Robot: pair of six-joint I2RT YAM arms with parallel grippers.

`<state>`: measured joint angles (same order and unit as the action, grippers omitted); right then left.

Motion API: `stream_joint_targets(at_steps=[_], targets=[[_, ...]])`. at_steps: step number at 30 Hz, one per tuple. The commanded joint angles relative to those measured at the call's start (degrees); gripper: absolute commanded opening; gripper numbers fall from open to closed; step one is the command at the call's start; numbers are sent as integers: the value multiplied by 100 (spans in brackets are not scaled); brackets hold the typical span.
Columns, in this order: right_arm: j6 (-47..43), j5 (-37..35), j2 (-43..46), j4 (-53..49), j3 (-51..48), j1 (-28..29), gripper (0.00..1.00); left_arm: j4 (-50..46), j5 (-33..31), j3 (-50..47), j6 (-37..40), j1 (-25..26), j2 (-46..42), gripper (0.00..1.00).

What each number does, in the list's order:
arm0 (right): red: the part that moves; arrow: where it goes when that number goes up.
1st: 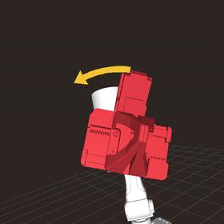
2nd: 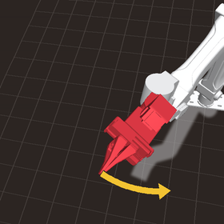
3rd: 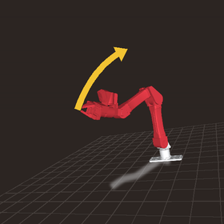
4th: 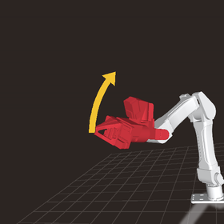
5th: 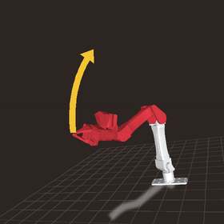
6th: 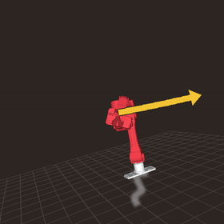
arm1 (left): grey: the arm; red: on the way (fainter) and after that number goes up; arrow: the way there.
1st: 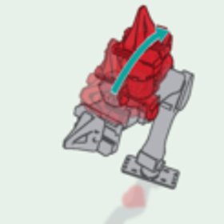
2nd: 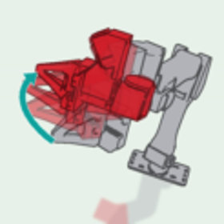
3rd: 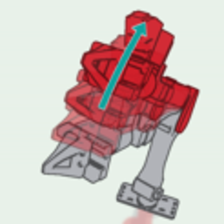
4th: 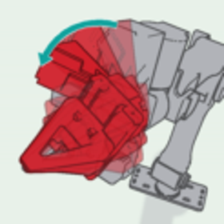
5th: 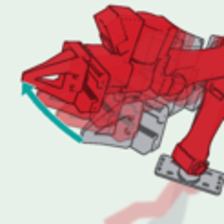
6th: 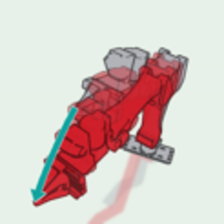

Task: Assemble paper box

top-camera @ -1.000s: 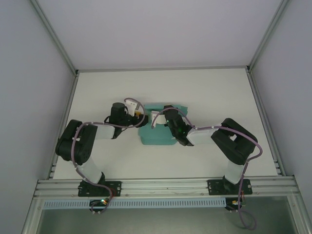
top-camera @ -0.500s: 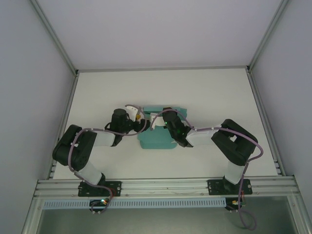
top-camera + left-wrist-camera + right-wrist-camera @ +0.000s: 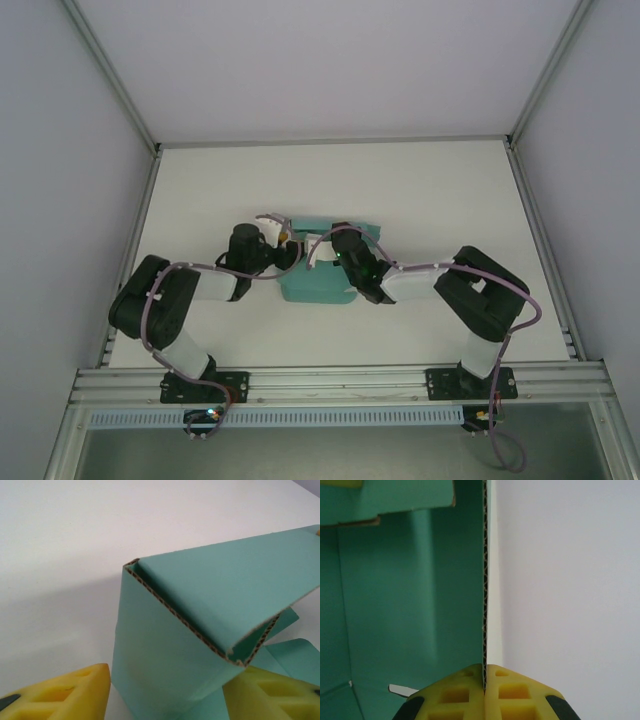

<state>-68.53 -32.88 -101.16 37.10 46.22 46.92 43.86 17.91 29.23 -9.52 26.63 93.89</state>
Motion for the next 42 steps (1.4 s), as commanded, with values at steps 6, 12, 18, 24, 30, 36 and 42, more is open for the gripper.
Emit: stream_joint_targets(at_steps=[6,12,18,24,30,36,42], targets=[[499,230,129,-918,-130,185,0,1498,-698,-101,58,151,375,47],[608,131,132,-1098,-127,186,0,1759,-942,-295,2,188,402,23],[773,134,107,-1202,-35,184,0,1704,-1339,-342,-58,245,333,19],[1195,121,64,-1633,207,190,0,873,-2827,31,-18,706,385,0],[1474,-21,10,-1735,208,190,0,614,-4147,72,-573,839,547,0],[1602,35,42,-1872,186,187,0,772,-3803,65,-443,822,765,7],[1567,323,105,-2040,142,185,0,1293,-2408,-136,-681,332,656,26]])
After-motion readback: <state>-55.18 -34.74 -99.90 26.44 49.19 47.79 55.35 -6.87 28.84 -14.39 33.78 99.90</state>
